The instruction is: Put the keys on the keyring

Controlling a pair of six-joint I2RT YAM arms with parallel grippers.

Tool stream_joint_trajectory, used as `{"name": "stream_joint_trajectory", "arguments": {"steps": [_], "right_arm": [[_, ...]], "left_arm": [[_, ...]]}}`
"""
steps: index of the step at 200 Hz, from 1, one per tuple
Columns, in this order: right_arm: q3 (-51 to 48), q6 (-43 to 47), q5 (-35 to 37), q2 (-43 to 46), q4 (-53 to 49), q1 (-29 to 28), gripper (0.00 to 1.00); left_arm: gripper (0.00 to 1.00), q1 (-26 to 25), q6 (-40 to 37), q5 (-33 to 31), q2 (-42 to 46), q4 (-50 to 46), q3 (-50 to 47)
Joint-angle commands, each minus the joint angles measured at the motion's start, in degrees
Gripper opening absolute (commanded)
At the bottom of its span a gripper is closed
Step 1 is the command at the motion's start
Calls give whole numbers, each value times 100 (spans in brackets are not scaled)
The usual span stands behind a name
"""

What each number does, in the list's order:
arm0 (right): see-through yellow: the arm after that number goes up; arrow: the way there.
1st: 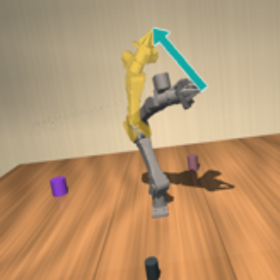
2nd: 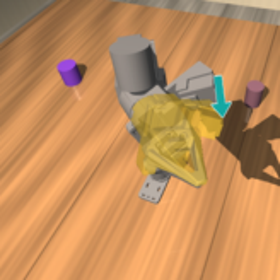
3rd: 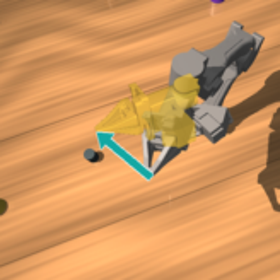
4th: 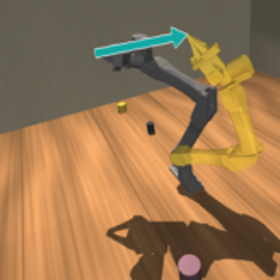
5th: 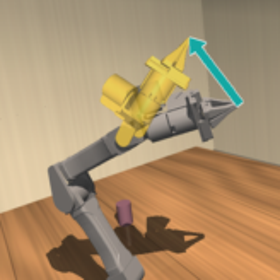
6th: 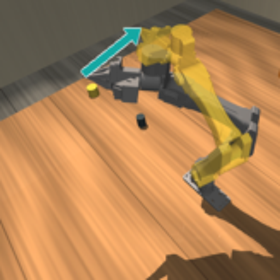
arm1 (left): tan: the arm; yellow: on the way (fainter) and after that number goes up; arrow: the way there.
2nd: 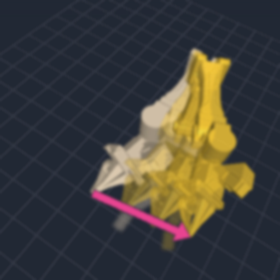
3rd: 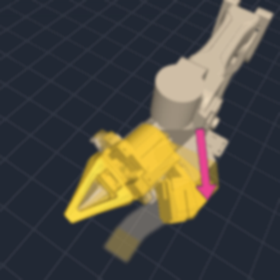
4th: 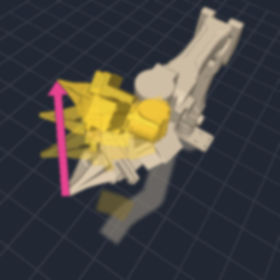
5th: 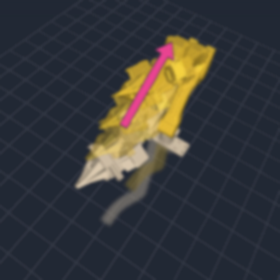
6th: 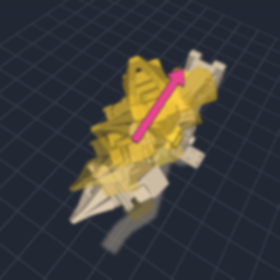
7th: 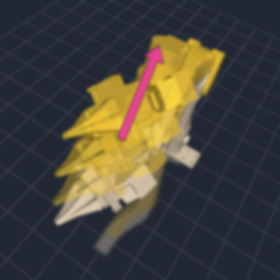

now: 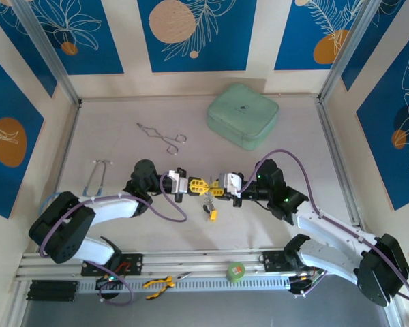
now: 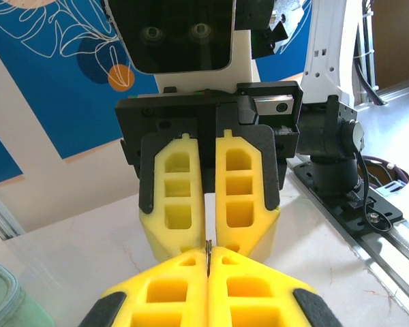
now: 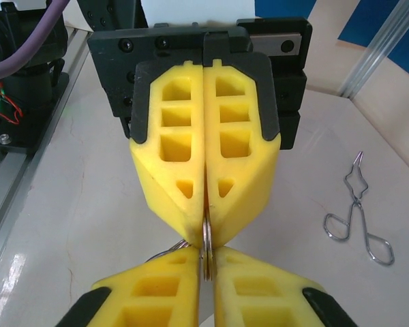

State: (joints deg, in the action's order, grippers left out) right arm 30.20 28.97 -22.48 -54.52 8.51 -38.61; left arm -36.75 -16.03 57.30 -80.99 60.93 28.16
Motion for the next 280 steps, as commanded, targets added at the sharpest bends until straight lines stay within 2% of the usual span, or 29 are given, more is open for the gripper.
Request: {"name": "stream_joint_trajectory", "arguments": {"steps": [1, 20, 33, 40, 49, 68, 83, 101, 117, 152, 211, 280], "right_arm": [[10, 57, -82, 70, 53, -28, 5], [7, -2, -99, 17, 148, -48, 0], [5, -15, -88, -2, 159, -49, 0], [12, -23, -46, 9, 147, -51, 0], [-10, -10, 12, 41, 133, -48, 0], [-62, -14, 59, 108, 153, -42, 0], [-82, -14, 42, 115, 158, -51, 0], [-100, -4, 5, 86, 177, -61, 0], [-108, 19, -12, 50, 216, -67, 0], [-57, 203, -54, -71, 191, -168, 0], [75, 352, -230, -341, 473, -286, 0], [110, 352, -248, -379, 597, -364, 0]], "left_arm": [[0, 44, -110, 202, -119, 191, 36], [0, 37, 8, 195, -145, 298, 33], [36, 48, 262, -24, -83, 375, -2], [47, 58, 376, -222, -4, 385, -86], [55, 108, 455, -451, 191, 353, -232], [61, 223, 407, -993, 766, -138, -569], [61, 230, 137, -1502, 1392, -1290, -643], [58, 229, -428, -1830, 2075, -2984, -456], [55, 226, -780, -1983, 2432, -3688, -382], [47, 219, -1065, -1828, 2419, -3982, -199], [38, 188, -1110, -1109, 1922, -3639, 67], [36, 182, -1222, -795, 1870, -4055, 128]]}}
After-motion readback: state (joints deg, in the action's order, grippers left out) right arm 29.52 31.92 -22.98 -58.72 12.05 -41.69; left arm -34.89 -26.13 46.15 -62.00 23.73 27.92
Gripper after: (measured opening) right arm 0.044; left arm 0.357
